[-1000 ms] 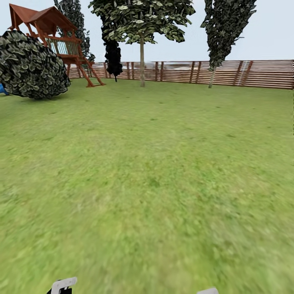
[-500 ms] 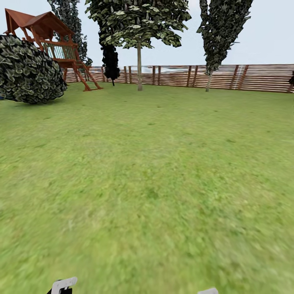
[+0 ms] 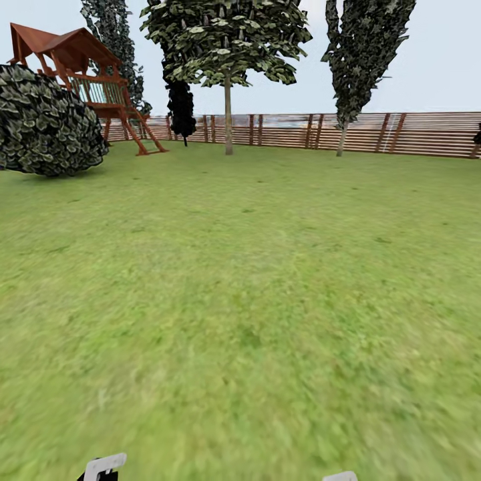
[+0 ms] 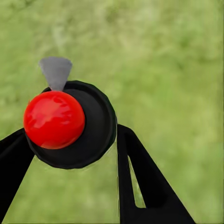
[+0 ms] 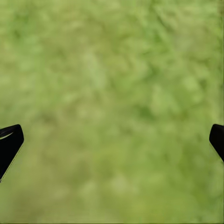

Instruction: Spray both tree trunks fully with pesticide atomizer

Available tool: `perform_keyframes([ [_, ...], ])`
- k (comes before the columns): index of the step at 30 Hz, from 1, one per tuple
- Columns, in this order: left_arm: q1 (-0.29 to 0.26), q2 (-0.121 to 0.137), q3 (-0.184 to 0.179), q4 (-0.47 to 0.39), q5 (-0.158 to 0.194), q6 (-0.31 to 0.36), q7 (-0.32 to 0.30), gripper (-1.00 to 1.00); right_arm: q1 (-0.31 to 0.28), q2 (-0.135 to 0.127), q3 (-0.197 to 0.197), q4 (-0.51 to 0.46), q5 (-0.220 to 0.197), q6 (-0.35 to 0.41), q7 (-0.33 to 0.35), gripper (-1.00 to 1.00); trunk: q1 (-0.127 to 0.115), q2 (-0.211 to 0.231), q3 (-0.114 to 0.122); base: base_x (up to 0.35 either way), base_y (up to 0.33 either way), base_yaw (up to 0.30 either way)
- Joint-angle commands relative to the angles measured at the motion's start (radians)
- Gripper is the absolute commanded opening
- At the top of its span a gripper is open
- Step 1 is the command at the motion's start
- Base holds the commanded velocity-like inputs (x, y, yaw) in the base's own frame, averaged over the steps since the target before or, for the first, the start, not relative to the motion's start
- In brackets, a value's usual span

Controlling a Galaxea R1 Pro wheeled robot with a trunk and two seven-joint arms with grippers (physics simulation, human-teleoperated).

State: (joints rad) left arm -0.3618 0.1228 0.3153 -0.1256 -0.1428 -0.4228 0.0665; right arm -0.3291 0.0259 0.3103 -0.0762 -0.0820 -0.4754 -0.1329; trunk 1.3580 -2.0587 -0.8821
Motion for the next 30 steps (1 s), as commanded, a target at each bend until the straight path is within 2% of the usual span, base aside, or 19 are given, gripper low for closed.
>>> perform_keyframes([
  [1, -0.001, 0.000, 0.004, 0.001, -0.011, -0.004, 0.006, -1.00, -0.001, 0.000, 0.009, 0.001, -0.008, -0.003, -0.004, 1.00, 0.000, 0.000, 0.001, 0.339, 0.000, 0.000],
  [11, -0.001, 0.000, 0.004, 0.001, -0.011, -0.004, 0.006, -1.00, -0.001, -0.001, 0.009, 0.010, -0.005, 0.001, -0.004, 1.00, 0.000, 0.000, 0.006, 0.340, 0.000, 0.000],
  [16, -0.001, 0.000, 0.004, 0.001, -0.011, -0.005, 0.006, -1.00, -0.001, -0.008, 0.007, 0.049, -0.004, 0.004, -0.004, 1.00, 0.000, 0.000, 0.006, 0.339, 0.000, 0.000],
  [30, -0.001, 0.000, 0.004, 0.001, -0.011, -0.005, 0.006, -1.00, -0.001, -0.004, 0.007, 0.052, -0.004, 0.004, -0.004, 1.00, 0.000, 0.000, 0.006, 0.340, 0.000, 0.000],
])
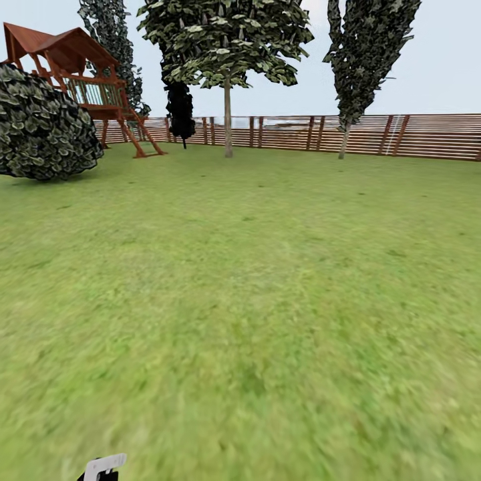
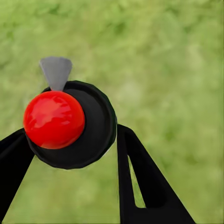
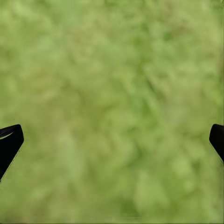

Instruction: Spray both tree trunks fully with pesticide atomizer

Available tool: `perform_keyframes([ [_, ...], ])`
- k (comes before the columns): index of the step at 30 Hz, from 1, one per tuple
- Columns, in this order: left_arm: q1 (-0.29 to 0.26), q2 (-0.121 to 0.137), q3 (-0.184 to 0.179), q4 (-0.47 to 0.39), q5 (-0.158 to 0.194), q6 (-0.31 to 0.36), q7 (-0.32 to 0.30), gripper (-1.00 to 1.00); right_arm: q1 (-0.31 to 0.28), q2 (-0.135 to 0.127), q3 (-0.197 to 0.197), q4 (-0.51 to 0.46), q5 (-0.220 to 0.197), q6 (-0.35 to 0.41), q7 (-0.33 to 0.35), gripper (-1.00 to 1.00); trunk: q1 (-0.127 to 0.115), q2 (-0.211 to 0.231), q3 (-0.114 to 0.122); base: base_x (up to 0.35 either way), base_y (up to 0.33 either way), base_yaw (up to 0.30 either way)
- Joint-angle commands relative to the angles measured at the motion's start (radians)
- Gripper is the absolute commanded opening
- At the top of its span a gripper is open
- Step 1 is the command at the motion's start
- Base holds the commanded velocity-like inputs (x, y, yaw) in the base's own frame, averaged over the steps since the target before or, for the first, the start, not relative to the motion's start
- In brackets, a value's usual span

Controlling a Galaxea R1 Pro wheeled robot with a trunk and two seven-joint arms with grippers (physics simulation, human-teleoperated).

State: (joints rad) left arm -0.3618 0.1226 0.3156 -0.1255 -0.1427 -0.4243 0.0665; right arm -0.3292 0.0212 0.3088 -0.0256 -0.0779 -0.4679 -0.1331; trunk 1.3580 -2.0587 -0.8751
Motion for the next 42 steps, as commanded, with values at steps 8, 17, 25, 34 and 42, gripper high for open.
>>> perform_keyframes([
  [8, 0.000, 0.000, 0.003, 0.001, -0.011, -0.004, 0.006, -1.00, -0.001, 0.000, 0.009, 0.001, -0.008, -0.003, -0.003, 1.00, 0.000, 0.000, -0.001, 0.340, 0.000, 0.000],
  [17, -0.001, 0.000, 0.003, 0.001, -0.011, -0.004, 0.006, -1.00, -0.001, 0.000, 0.009, 0.001, -0.008, -0.003, -0.003, 1.00, 0.000, 0.000, -0.001, 0.340, 0.000, 0.000],
  [25, 0.000, 0.000, 0.003, 0.001, -0.011, -0.004, 0.006, -1.00, -0.001, 0.000, 0.009, 0.001, -0.008, -0.003, -0.003, 1.00, 0.000, 0.000, -0.001, 0.339, 0.000, 0.000],
  [34, 0.000, 0.000, 0.003, 0.001, -0.011, -0.004, 0.006, -1.00, -0.001, 0.000, 0.009, 0.001, -0.008, -0.003, -0.003, 1.00, 0.000, 0.000, -0.001, 0.340, 0.000, 0.000],
  [42, -0.001, 0.000, 0.003, 0.001, -0.011, -0.003, 0.006, -1.00, -0.001, 0.000, 0.009, 0.001, -0.008, -0.003, -0.003, 1.00, 0.000, 0.000, -0.001, 0.340, 0.000, 0.000],
])
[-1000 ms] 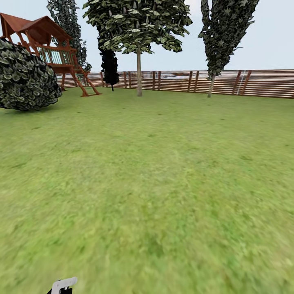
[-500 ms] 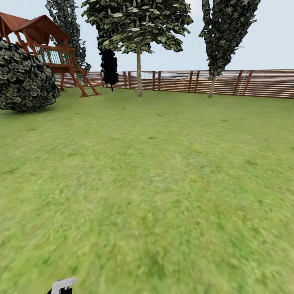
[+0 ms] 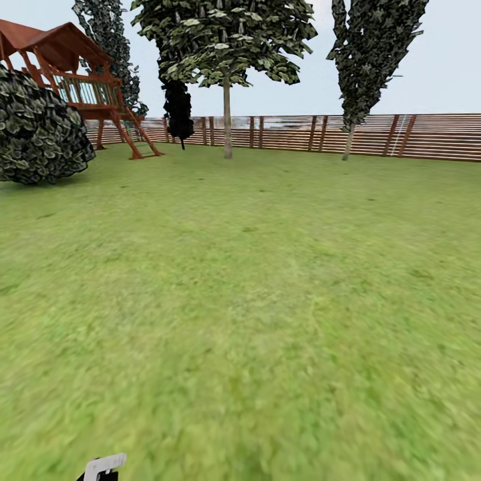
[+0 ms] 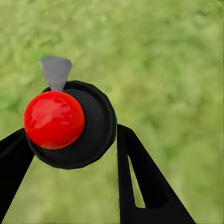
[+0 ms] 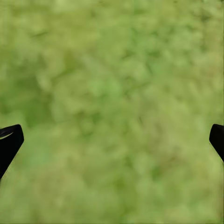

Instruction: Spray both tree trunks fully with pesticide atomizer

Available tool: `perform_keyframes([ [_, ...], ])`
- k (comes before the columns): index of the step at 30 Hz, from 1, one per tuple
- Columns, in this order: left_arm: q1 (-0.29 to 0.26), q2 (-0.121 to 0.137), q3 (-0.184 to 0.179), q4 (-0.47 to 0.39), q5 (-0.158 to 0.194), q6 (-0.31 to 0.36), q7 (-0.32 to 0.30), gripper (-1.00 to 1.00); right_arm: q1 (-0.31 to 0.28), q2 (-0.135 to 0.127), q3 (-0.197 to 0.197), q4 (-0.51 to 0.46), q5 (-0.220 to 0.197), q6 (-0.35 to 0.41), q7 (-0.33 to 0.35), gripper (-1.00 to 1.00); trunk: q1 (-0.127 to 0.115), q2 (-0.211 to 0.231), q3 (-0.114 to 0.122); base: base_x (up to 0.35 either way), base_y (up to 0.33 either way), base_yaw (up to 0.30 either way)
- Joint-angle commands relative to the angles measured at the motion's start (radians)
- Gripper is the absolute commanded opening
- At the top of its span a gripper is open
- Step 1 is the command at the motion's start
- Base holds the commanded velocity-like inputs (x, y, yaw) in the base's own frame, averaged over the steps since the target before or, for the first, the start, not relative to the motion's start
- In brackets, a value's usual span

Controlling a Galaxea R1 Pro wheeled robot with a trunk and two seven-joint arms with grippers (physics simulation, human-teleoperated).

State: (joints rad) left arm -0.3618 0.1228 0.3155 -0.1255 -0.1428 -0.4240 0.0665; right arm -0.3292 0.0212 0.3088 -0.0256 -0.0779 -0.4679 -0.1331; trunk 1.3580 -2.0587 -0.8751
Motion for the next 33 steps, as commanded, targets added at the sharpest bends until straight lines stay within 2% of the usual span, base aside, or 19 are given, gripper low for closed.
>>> perform_keyframes([
  [1, -0.001, 0.000, 0.004, 0.001, -0.011, -0.004, 0.006, -1.00, -0.001, 0.000, 0.009, 0.001, -0.008, -0.003, -0.003, 1.00, 0.000, 0.000, -0.001, 0.339, 0.000, 0.000],
  [33, -0.001, -0.001, 0.004, 0.001, -0.011, -0.004, 0.006, -1.00, -0.001, 0.000, 0.009, 0.001, -0.008, -0.003, -0.003, 1.00, 0.000, 0.000, -0.001, 0.340, 0.000, 0.000],
])
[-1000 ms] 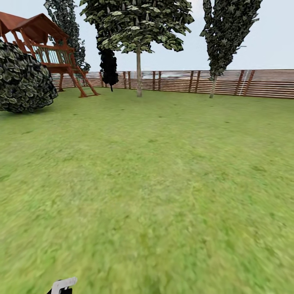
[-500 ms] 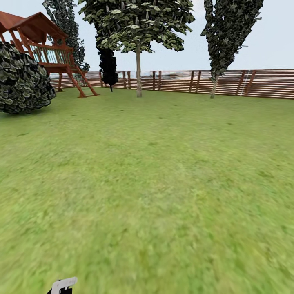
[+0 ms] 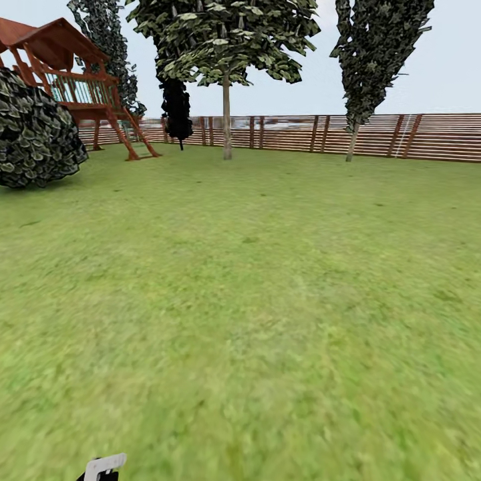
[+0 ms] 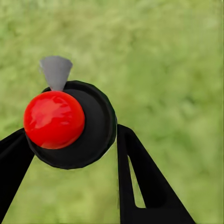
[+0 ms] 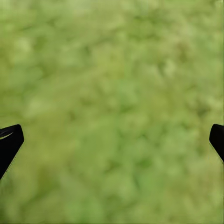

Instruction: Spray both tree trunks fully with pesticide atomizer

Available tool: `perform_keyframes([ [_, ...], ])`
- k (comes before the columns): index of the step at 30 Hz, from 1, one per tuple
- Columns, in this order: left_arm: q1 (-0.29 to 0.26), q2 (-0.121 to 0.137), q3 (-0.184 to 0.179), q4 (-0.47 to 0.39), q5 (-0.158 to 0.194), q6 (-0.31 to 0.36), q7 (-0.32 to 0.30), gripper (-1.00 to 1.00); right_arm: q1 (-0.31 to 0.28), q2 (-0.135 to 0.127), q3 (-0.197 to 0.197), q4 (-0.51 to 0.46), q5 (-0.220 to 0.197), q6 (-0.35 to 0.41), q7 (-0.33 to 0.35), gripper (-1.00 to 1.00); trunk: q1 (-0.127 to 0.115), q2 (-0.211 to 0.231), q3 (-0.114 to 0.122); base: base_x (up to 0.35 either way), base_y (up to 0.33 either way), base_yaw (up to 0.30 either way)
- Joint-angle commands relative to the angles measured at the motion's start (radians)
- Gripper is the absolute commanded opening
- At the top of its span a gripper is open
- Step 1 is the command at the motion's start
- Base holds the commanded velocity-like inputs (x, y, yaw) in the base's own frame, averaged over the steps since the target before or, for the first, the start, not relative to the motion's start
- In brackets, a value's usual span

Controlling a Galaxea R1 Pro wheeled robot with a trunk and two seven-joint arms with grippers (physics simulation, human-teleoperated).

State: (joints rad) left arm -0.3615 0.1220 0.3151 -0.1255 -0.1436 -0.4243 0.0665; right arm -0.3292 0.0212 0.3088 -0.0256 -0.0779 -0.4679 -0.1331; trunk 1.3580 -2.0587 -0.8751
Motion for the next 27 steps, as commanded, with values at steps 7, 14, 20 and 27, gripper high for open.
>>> perform_keyframes([
  [7, -0.001, 0.000, 0.004, 0.001, -0.011, -0.004, 0.006, -1.00, -0.001, 0.000, 0.009, 0.001, -0.008, -0.003, -0.003, 1.00, 0.000, 0.000, -0.001, 0.340, 0.000, 0.000],
  [14, -0.001, 0.000, 0.003, 0.001, -0.011, -0.004, 0.006, -1.00, -0.001, 0.000, 0.009, 0.001, -0.008, -0.003, -0.003, 1.00, 0.000, 0.000, -0.001, 0.339, 0.000, 0.000],
  [20, -0.001, 0.001, 0.004, 0.001, -0.010, -0.003, 0.006, -1.00, -0.001, 0.000, 0.009, 0.001, -0.008, -0.003, -0.003, 1.00, 0.000, 0.000, -0.001, 0.340, 0.000, 0.000],
  [27, -0.001, -0.001, 0.004, 0.001, -0.010, -0.004, 0.006, -1.00, -0.001, 0.000, 0.009, 0.001, -0.008, -0.003, -0.003, 1.00, 0.000, 0.000, -0.001, 0.340, 0.000, 0.000],
])
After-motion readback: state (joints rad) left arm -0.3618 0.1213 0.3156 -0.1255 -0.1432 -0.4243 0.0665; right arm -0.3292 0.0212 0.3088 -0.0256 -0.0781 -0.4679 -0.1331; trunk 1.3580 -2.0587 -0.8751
